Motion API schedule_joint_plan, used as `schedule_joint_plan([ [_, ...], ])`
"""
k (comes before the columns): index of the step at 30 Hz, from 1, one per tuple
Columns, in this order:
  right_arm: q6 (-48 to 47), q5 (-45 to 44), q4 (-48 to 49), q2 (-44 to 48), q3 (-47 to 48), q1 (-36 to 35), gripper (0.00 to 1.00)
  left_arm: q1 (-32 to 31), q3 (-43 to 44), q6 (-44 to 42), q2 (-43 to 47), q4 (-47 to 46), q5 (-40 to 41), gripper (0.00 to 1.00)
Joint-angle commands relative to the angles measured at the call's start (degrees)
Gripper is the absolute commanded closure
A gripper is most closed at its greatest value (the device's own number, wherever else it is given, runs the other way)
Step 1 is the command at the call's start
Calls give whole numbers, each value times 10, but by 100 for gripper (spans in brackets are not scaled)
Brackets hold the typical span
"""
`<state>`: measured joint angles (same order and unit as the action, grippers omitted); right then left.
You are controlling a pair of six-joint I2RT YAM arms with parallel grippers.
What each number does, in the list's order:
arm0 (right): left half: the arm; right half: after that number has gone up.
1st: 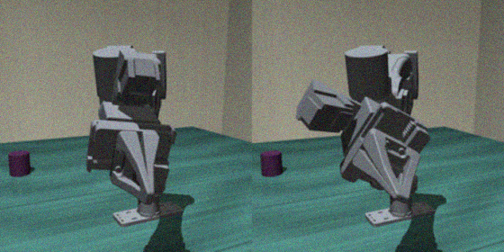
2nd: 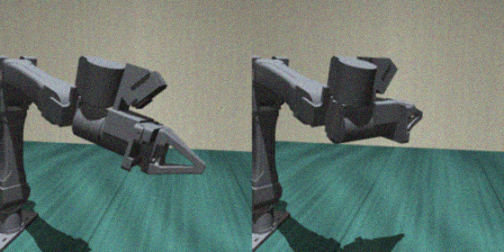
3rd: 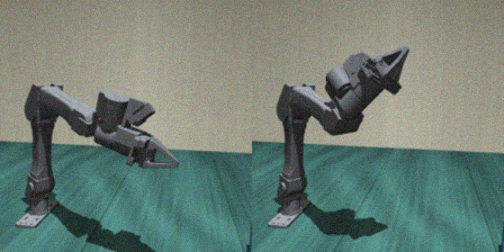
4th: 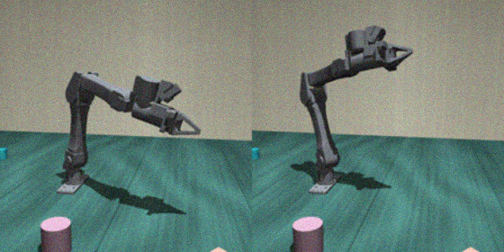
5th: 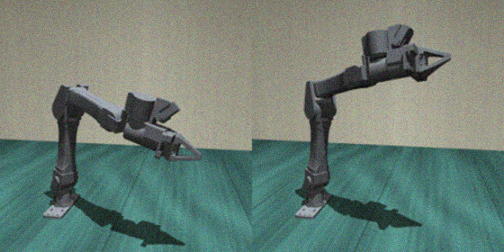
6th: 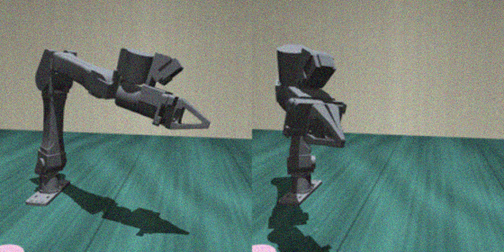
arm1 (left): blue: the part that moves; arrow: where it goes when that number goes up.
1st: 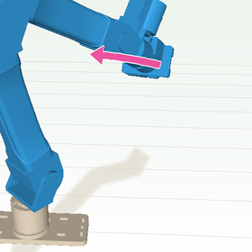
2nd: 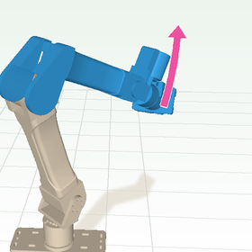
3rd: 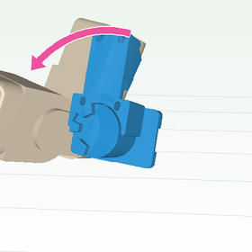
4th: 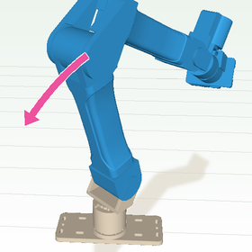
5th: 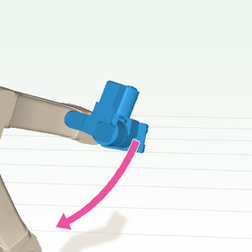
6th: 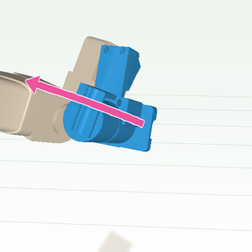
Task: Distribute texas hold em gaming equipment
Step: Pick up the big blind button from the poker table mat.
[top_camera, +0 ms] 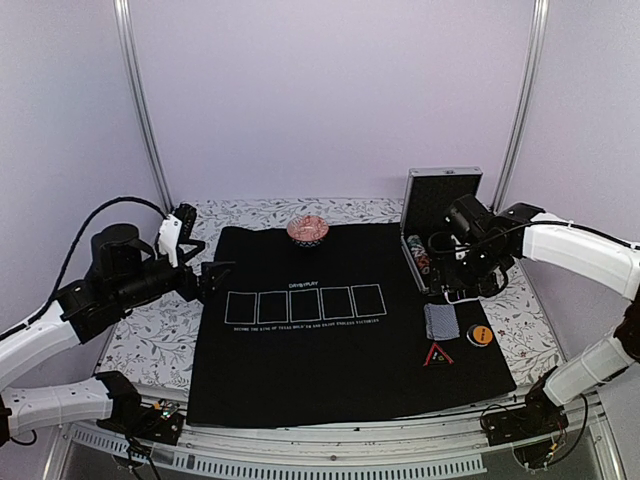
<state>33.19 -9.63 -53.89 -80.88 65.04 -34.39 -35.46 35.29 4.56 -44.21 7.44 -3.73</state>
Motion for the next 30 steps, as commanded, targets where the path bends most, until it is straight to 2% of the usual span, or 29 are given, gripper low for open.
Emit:
schedule_joint_plan([
  [1,-22,29,24,-31,-21,6,1,-5,-30,-26,31,-22,49,2],
  [7,-51,56,62,-61,-54,20,1,-5,-39,-35,54,-22,57,3],
  [13,-35,56,86,-75,-79,20,1,-6,-42,-28,57,-23,38,5],
  [30,-9,97,89,109,-105,21,1,-6,-43,-22,66,-30,18,6],
])
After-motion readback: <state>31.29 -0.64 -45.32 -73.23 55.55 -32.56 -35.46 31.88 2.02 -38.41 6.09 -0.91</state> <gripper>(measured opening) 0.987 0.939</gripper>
